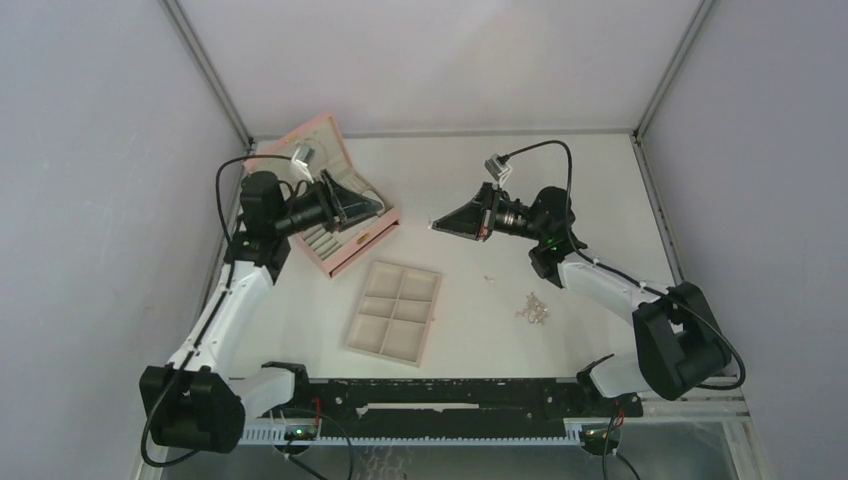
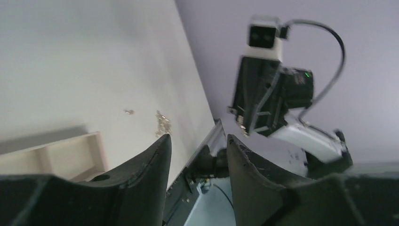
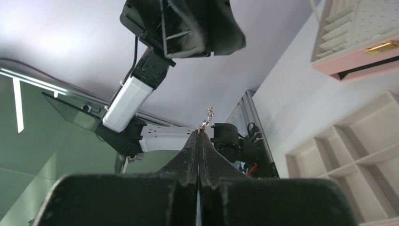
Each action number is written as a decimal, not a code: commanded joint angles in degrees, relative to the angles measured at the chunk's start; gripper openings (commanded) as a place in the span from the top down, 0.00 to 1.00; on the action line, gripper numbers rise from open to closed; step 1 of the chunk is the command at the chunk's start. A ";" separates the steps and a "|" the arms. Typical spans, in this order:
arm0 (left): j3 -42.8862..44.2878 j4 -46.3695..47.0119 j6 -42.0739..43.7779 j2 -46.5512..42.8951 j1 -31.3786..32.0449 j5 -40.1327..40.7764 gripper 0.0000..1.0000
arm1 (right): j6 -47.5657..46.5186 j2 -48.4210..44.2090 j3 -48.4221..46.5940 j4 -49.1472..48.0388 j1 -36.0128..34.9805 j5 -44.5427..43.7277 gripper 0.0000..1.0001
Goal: Organize the mixed jewelry
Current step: Pick up the jewelry from the center of the board.
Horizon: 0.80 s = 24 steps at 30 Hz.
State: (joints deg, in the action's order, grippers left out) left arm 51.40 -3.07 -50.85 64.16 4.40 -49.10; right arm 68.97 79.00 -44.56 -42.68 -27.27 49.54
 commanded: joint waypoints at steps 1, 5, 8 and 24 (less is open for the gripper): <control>3.23 8.08 -2.46 -2.62 5.12 -6.13 0.46 | 6.45 1.84 -1.93 -13.95 -1.64 0.66 1.00; 4.08 11.09 -4.08 -2.33 7.02 -8.66 0.44 | 6.62 1.90 -2.22 -14.46 -2.64 -0.29 1.00; 4.68 11.05 -4.95 -1.31 8.92 -8.96 0.45 | 6.06 2.02 -2.99 -13.77 -3.13 -0.33 1.00; 5.65 10.14 -7.16 1.48 15.85 -7.73 0.54 | 4.38 2.25 -3.31 -11.60 -3.52 -0.98 1.00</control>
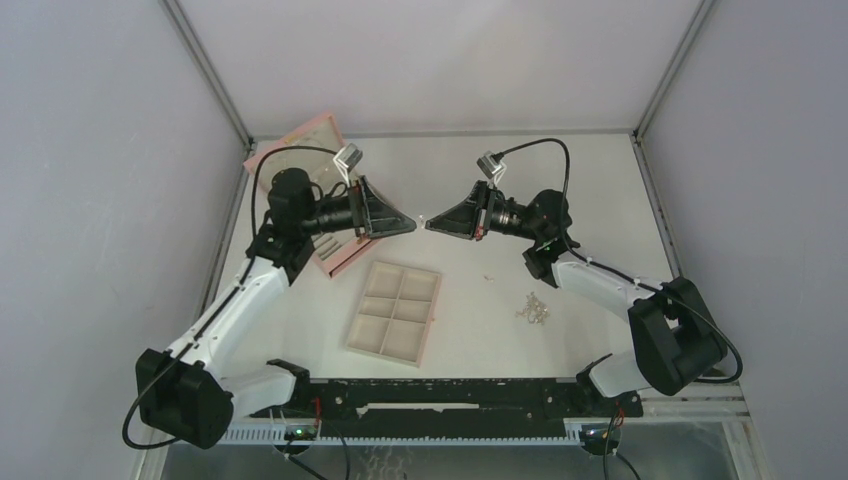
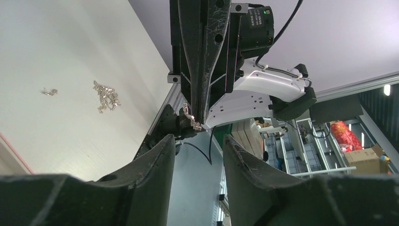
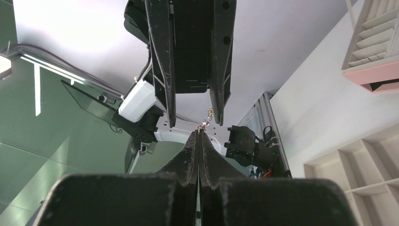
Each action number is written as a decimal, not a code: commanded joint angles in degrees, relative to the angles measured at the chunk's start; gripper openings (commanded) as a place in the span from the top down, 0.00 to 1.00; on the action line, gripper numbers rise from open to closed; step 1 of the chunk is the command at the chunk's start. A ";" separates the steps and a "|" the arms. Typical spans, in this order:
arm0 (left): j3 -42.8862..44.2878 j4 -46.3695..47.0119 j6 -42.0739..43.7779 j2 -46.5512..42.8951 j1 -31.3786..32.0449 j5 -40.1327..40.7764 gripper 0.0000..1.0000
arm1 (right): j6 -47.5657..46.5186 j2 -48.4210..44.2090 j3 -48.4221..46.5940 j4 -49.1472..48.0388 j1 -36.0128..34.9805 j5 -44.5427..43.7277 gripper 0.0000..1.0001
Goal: Organize the mixed jewelry
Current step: Pick up the jewelry from the center of the board.
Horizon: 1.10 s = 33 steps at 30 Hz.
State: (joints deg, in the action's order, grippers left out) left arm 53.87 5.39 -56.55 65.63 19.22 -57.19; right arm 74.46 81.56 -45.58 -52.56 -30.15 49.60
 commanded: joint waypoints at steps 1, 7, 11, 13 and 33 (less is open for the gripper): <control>3.45 1.77 -1.59 0.18 1.34 0.36 0.54 | -1.12 -0.16 -2.43 -1.68 -0.66 -1.04 1.00; 3.39 1.88 -2.41 1.17 1.95 0.16 0.59 | -1.11 0.43 -3.18 -1.73 -0.84 -0.88 1.00; 2.78 2.88 -3.36 1.19 2.13 0.59 0.65 | -1.10 0.70 -3.55 -1.83 -0.96 -0.74 1.00; 2.90 3.22 -3.70 1.24 2.13 0.39 0.71 | -1.14 0.71 -3.55 -1.72 -1.09 -0.81 1.00; 2.83 3.25 -4.13 0.81 2.13 0.47 0.91 | -2.09 0.59 -3.55 -0.38 -1.57 -0.56 1.00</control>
State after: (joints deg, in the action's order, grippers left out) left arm 54.68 6.33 -60.07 67.22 20.88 -56.64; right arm 73.78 82.24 -47.20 -52.07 -31.18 49.60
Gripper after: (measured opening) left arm 0.119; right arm 0.006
